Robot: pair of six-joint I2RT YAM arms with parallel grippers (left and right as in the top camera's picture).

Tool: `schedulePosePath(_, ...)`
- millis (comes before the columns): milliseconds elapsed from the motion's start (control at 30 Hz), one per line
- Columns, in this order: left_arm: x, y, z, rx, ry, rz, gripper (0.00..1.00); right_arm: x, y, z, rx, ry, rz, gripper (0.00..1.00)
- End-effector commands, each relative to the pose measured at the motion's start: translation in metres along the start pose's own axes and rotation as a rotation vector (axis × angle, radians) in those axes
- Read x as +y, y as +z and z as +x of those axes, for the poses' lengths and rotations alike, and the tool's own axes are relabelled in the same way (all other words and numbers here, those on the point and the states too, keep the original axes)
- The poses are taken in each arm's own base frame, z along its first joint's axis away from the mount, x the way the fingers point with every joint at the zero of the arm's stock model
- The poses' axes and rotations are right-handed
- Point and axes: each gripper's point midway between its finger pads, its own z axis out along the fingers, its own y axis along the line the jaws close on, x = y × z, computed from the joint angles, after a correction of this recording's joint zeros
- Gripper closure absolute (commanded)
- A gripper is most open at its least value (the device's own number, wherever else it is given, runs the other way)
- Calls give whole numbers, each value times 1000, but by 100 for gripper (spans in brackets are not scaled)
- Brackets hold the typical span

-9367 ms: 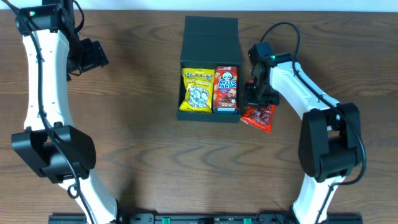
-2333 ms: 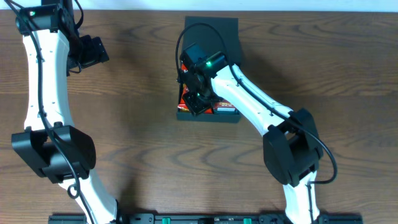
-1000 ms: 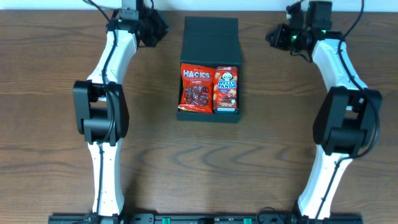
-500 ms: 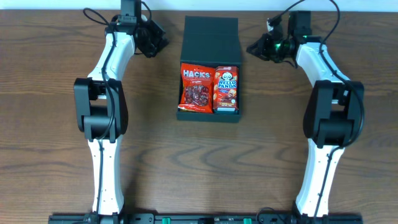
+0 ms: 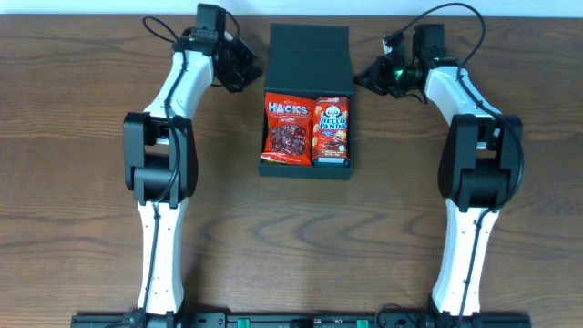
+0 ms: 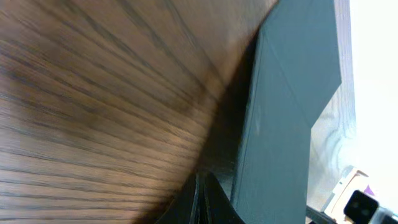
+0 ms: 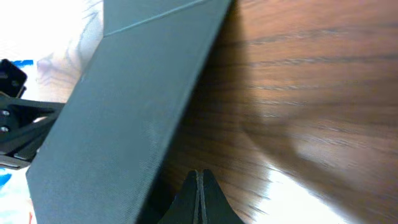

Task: Pack container
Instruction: 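Grip the box lid edge with both grippers and raise it upright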

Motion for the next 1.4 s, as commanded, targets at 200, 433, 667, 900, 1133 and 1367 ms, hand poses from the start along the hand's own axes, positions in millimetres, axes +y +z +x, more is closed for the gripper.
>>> schedulePosePath(200,-2,7,5,30,3,15,94,22,12,4,14,-36,-58,99)
schedulePosePath(433,-2,7,4,28,18,16,94,32,11,3,18,-54,-116,98)
schedulePosePath(667,-5,5,0,18,46,33,94,50,0,0,30,-82,-252,98)
schedulePosePath(900,-28,3,-4,20,111,139,94,52,-11,-3,34,-80,-313,98)
schedulePosePath(1133,-41,-7,-8,43,173,234,94,63,-20,-2,47,-106,-398,98)
schedulePosePath(1367,-62,-17,2,110,247,357,94,72,-24,3,68,-132,-461,98)
